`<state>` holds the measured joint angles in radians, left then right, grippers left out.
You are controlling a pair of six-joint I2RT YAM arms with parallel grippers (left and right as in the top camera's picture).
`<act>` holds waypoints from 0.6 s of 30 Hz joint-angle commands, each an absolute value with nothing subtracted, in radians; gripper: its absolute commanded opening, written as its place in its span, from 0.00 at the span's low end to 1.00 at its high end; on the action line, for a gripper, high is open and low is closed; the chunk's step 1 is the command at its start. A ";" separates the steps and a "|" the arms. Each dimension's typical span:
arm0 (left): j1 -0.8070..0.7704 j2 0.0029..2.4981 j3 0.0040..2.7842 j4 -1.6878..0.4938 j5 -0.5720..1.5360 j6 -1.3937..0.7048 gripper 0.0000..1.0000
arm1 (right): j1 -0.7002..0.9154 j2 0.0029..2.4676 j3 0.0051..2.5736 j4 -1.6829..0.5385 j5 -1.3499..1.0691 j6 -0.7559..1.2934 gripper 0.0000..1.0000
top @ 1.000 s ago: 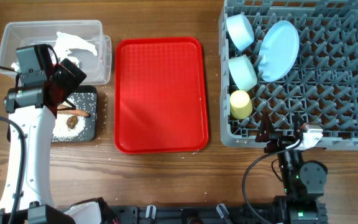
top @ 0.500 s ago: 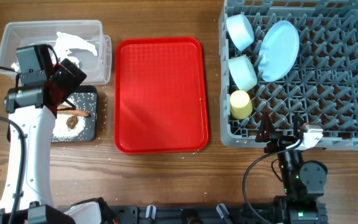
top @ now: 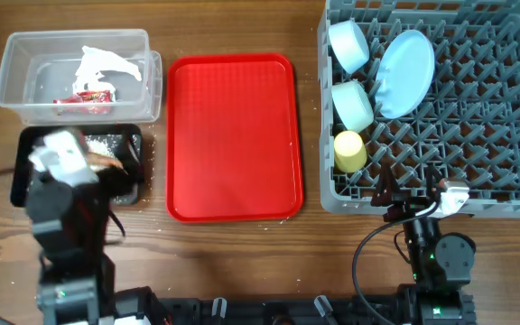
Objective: Sort waste into correct bins and load items into the dishwasher rack
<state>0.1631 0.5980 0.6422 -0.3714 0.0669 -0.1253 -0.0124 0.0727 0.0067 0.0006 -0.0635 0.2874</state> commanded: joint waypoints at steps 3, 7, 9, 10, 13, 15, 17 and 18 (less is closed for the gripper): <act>0.093 0.259 0.215 -0.109 0.089 -0.054 1.00 | -0.017 0.070 0.005 0.004 -0.076 0.295 1.00; 0.087 0.104 0.094 -0.086 0.089 -0.086 1.00 | -0.017 0.070 0.005 0.004 -0.076 0.295 1.00; 0.087 0.076 0.086 -0.098 0.085 -0.086 1.00 | -0.017 0.070 0.005 0.004 -0.076 0.295 1.00; 0.087 0.061 0.086 -0.118 0.081 -0.086 1.00 | -0.017 0.070 0.005 0.004 -0.076 0.295 1.00; 0.087 0.021 0.082 -0.154 0.082 -0.086 1.00 | -0.017 0.070 0.005 0.004 -0.076 0.295 1.00; 0.087 0.006 0.082 -0.150 0.081 -0.086 1.00 | -0.017 0.070 0.005 0.004 -0.076 0.295 1.00; 0.087 0.002 0.082 -0.148 0.081 -0.086 1.00 | -0.017 0.070 0.005 0.004 -0.077 0.295 1.00; 0.087 0.002 0.082 -0.148 0.078 -0.086 1.00 | -0.017 0.070 0.005 0.004 -0.076 0.295 1.00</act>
<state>0.0914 0.0170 0.0925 -0.1524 0.0807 -0.0837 -0.0124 0.0734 0.0067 0.0006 -0.0639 0.2874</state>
